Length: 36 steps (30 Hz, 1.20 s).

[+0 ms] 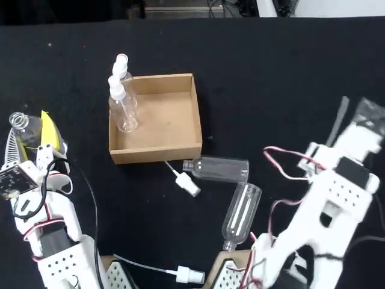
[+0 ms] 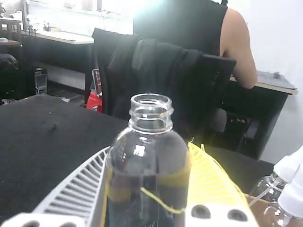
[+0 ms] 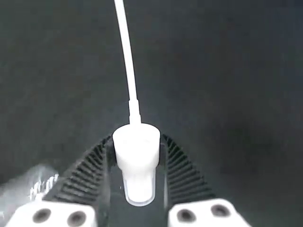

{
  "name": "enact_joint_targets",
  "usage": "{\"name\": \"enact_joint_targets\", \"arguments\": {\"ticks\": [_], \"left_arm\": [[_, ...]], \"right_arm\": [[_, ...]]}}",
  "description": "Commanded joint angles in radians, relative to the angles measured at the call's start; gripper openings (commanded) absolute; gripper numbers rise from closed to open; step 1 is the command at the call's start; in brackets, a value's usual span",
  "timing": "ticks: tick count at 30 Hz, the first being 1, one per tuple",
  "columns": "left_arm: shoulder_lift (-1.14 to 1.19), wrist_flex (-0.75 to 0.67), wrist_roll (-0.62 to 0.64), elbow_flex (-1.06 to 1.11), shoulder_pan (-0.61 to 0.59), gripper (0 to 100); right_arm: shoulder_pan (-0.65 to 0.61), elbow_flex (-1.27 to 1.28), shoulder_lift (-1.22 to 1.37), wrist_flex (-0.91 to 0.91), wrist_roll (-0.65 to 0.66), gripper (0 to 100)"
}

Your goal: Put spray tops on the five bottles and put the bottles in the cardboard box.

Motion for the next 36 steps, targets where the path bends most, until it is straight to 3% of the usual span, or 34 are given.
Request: {"name": "enact_joint_targets", "arguments": {"ticks": [1,8,12,14,18,22,29,36], "left_arm": [[-0.026,-0.025,0.011,0.019,0.016,3],[-0.026,-0.021,0.011,0.019,0.013,3],[-0.026,-0.021,0.011,0.019,0.013,3],[-0.026,-0.021,0.011,0.019,0.015,3],[-0.026,-0.020,0.011,0.019,0.015,3],[-0.026,-0.023,0.011,0.019,0.015,3],[-0.026,-0.023,0.011,0.019,0.013,3],[-0.026,-0.021,0.012,0.019,0.013,3]], "right_arm": [[0.060,0.015,0.035,-0.087,-0.183,2.0],[-0.029,0.022,0.079,-0.084,-0.229,30.9],[-0.034,-0.008,0.074,-0.083,-0.161,30.0],[-0.034,-0.033,0.081,-0.083,-0.023,25.7],[-0.014,-0.038,0.082,-0.091,0.433,18.1],[0.060,-0.045,0.082,-0.092,0.761,17.8],[0.130,-0.096,0.168,-0.089,1.054,33.8],[0.130,-0.248,0.406,-0.086,1.421,33.8]]}}
